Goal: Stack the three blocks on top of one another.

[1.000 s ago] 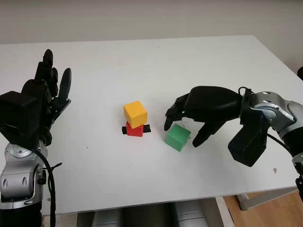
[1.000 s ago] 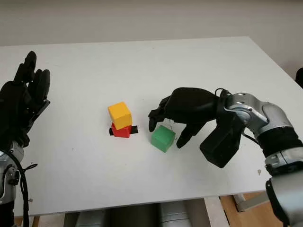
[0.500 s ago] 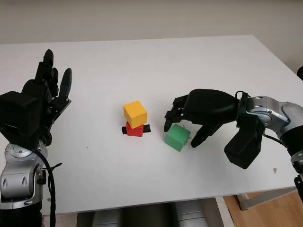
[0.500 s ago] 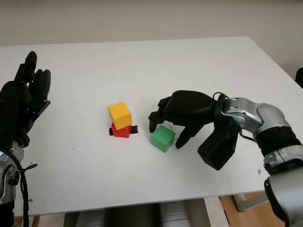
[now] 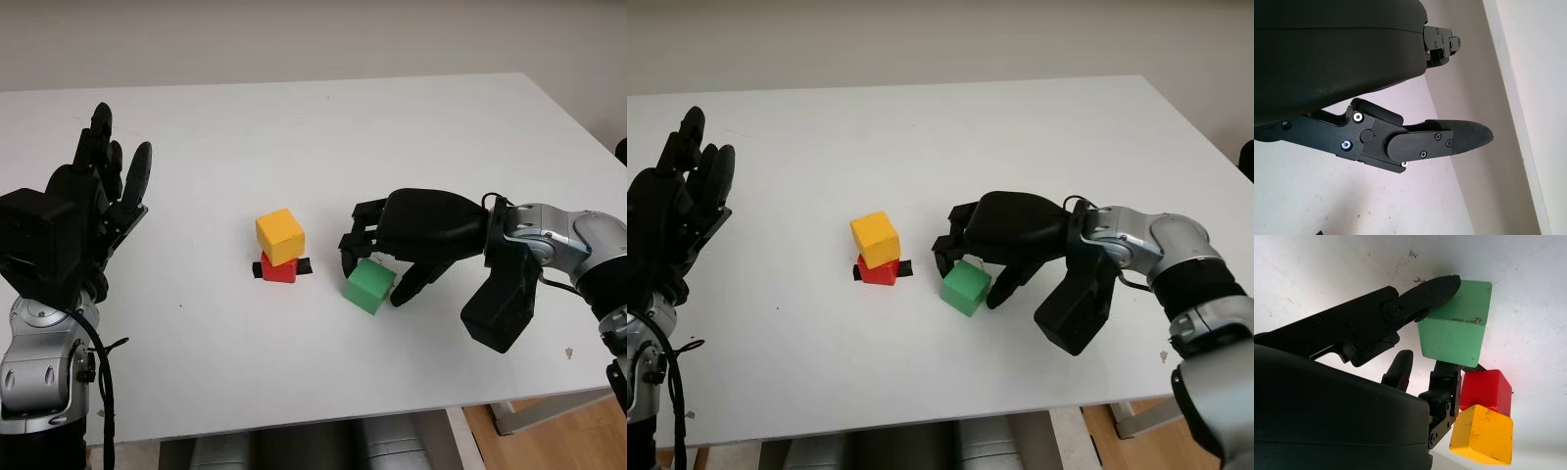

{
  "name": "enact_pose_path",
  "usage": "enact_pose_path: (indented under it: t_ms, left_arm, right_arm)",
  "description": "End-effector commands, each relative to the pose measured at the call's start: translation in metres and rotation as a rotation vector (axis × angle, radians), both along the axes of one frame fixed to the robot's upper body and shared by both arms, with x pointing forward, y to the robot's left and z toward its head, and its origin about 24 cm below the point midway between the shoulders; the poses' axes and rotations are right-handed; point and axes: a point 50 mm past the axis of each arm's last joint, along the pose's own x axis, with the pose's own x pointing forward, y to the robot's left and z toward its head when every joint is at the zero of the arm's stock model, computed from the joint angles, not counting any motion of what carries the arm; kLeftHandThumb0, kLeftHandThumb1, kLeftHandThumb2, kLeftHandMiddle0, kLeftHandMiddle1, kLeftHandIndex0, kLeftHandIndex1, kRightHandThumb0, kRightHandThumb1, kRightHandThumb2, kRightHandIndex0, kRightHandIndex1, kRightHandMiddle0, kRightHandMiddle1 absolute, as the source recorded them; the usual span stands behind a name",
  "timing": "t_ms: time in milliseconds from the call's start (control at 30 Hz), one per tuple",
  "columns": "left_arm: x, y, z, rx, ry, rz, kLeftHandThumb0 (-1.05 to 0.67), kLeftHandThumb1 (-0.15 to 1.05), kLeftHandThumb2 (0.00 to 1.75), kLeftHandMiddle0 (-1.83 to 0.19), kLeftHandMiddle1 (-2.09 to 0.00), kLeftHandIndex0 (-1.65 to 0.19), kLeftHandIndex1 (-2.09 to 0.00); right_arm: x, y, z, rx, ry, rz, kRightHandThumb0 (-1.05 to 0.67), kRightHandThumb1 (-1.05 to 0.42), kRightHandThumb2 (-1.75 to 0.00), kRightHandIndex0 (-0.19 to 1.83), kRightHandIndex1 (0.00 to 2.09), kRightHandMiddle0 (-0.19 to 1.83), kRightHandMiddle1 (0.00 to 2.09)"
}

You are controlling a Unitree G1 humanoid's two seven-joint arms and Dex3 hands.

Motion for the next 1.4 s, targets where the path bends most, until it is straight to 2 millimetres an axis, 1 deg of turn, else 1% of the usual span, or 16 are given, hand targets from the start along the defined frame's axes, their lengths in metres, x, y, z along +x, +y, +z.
enact_pose_path:
  t_ms: [0, 100, 200, 300, 400, 500, 600, 633, 733, 933, 1033, 1133, 1367]
  left_arm:
    - [-0.002, -0.002, 0.004, 0.012, -0.017, -0.004, -0.70, 1.05, 0.48, 0.06, -0.05, 0.07, -0.05]
    - [-0.002, -0.001, 0.004, 0.015, -0.016, -0.006, -0.69, 1.05, 0.50, 0.06, -0.05, 0.07, -0.05]
    - [-0.001, -0.001, 0.003, 0.010, -0.014, -0.005, -0.70, 1.05, 0.49, 0.06, -0.05, 0.07, -0.05]
    - [-0.001, -0.002, 0.003, 0.006, -0.016, -0.003, -0.70, 1.05, 0.49, 0.06, -0.05, 0.07, -0.05]
    - [-0.001, -0.001, 0.002, 0.007, -0.015, -0.001, -0.70, 1.05, 0.48, 0.05, -0.06, 0.06, -0.05]
    - [-0.001, -0.001, 0.002, 0.005, -0.016, -0.003, -0.70, 1.05, 0.48, 0.06, -0.05, 0.07, -0.05]
    - [-0.001, -0.002, 0.003, 0.008, -0.016, -0.005, -0.70, 1.05, 0.48, 0.06, -0.05, 0.07, -0.05]
    - [-0.001, -0.002, 0.003, 0.007, -0.016, -0.005, -0.70, 1.05, 0.48, 0.06, -0.05, 0.07, -0.05]
    - [-0.002, -0.002, 0.003, 0.007, -0.015, -0.002, -0.70, 1.05, 0.48, 0.05, -0.06, 0.06, -0.06]
    - [-0.002, -0.002, 0.002, 0.007, -0.013, -0.002, -0.70, 1.05, 0.48, 0.05, -0.05, 0.06, -0.06]
    - [-0.002, -0.003, 0.002, 0.002, -0.016, -0.003, -0.70, 1.05, 0.47, 0.06, -0.05, 0.06, -0.05]
    - [-0.001, -0.003, 0.002, 0.003, -0.016, -0.003, -0.69, 1.05, 0.48, 0.06, -0.05, 0.07, -0.05]
    - [0.001, -0.004, 0.002, 0.009, -0.020, 0.000, -0.71, 1.05, 0.48, 0.05, -0.05, 0.06, -0.05]
  right_arm:
    - [0.001, 0.004, 0.004, 0.009, -0.013, 0.017, -0.52, -0.93, -0.06, 0.24, 1.06, 0.38, 1.34]
    - [0.002, 0.003, 0.003, 0.032, -0.008, 0.014, -0.48, -0.95, -0.06, 0.21, 1.13, 0.42, 1.47]
    - [0.002, 0.003, 0.003, 0.049, -0.011, 0.011, -0.46, -0.96, -0.06, 0.20, 1.14, 0.43, 1.53]
    - [0.003, 0.002, 0.002, 0.077, -0.006, 0.002, -0.46, -0.94, -0.05, 0.22, 1.07, 0.45, 1.50]
    - [0.006, 0.001, 0.002, 0.102, 0.036, -0.033, -0.46, -0.94, -0.06, 0.18, 1.02, 0.45, 1.49]
    - [0.010, -0.002, 0.003, 0.150, 0.106, -0.091, -0.45, -0.96, -0.06, 0.15, 0.88, 0.42, 1.50]
    - [0.015, -0.005, 0.004, 0.213, 0.190, -0.161, -0.43, -0.95, -0.05, 0.17, 0.69, 0.41, 1.51]
    - [0.016, -0.006, 0.004, 0.229, 0.217, -0.180, -0.43, -0.96, -0.06, 0.16, 0.62, 0.40, 1.55]
    - [0.020, -0.007, 0.008, 0.249, 0.282, -0.225, -0.43, -0.97, -0.06, 0.15, 0.53, 0.36, 1.59]
    - [0.026, -0.008, 0.023, 0.323, 0.357, -0.286, -0.42, -0.96, -0.05, 0.17, 0.47, 0.35, 1.62]
    - [0.030, -0.010, 0.033, 0.354, 0.387, -0.327, -0.42, -0.94, -0.05, 0.23, 0.37, 0.36, 1.62]
    - [0.033, -0.012, 0.042, 0.366, 0.401, -0.350, -0.41, -0.94, -0.05, 0.24, 0.31, 0.34, 1.62]
    - [0.042, -0.014, 0.071, 0.419, 0.404, -0.401, -0.43, -0.94, -0.06, 0.26, 0.23, 0.35, 1.58]
